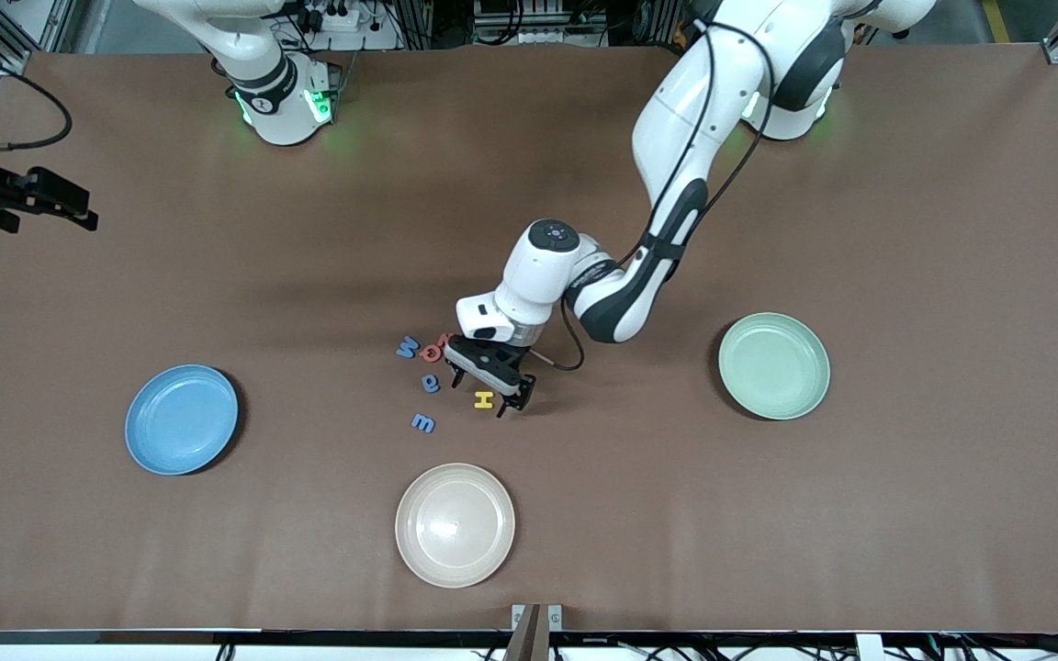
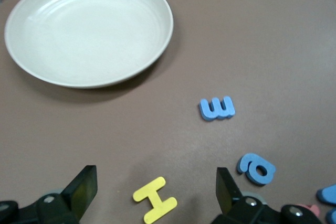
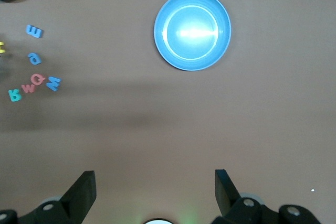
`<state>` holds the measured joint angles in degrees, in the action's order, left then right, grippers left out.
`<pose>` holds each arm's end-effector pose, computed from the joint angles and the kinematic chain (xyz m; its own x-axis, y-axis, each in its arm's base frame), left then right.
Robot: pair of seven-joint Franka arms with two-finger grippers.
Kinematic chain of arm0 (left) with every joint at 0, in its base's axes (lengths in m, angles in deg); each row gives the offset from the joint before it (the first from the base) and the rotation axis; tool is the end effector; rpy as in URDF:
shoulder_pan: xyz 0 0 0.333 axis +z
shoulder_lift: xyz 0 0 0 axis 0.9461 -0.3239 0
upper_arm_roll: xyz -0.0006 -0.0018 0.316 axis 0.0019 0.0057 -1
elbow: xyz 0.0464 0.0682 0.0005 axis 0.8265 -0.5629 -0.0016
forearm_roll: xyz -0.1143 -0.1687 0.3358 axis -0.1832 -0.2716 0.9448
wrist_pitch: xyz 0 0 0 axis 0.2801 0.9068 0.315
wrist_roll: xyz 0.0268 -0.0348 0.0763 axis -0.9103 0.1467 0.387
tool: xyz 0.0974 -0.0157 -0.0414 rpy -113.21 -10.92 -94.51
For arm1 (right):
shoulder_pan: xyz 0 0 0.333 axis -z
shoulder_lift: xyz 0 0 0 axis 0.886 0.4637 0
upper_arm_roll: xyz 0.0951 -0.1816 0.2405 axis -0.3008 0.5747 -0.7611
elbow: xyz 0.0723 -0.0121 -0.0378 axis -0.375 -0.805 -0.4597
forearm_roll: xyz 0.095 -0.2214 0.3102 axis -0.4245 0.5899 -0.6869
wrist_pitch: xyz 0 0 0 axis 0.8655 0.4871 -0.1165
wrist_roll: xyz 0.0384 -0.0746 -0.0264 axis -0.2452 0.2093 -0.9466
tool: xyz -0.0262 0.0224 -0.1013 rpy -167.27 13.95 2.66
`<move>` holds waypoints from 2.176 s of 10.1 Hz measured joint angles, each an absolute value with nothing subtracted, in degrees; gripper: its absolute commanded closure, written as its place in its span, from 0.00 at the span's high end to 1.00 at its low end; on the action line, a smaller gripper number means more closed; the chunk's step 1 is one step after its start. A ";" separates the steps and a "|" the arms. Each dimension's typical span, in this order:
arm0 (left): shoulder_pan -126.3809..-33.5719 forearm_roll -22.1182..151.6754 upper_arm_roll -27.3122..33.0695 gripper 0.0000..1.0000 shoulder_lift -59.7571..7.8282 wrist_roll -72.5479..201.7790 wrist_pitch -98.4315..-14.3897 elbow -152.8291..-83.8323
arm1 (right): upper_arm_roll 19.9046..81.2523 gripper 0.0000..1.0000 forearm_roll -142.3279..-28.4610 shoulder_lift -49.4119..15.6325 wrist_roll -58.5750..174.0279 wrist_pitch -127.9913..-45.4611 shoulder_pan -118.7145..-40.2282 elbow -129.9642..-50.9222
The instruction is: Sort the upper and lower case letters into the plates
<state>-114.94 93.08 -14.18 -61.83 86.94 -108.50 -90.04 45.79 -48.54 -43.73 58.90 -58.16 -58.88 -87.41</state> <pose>0.5450 -0.5682 0.1750 0.6850 -0.4181 0.5967 -0.5634 -0.8232 0.0700 0.5270 -0.0383 0.6041 0.9952 -0.0046 -0.0981 -0.0054 -0.9999 -0.0086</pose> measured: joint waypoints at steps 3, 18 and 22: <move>-116.03 93.08 -16.31 1.00 -64.49 86.54 -109.73 -89.33 | 45.79 1.00 -48.46 -43.28 58.89 -57.10 -58.19 -87.40; -116.95 93.08 -16.53 0.49 -65.24 93.26 -109.78 -88.62 | 45.38 1.00 -48.44 -31.92 67.19 -59.34 -61.25 -87.45; -117.12 93.08 -16.52 0.42 -65.23 93.37 -109.29 -88.44 | 45.32 1.00 -48.40 -32.37 69.02 -59.94 -61.33 -84.35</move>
<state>-117.12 93.08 -16.52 -65.23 93.37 -109.29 -88.44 45.32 -48.40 -32.37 69.02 -59.94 -61.33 -84.35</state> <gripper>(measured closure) 0.533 0.000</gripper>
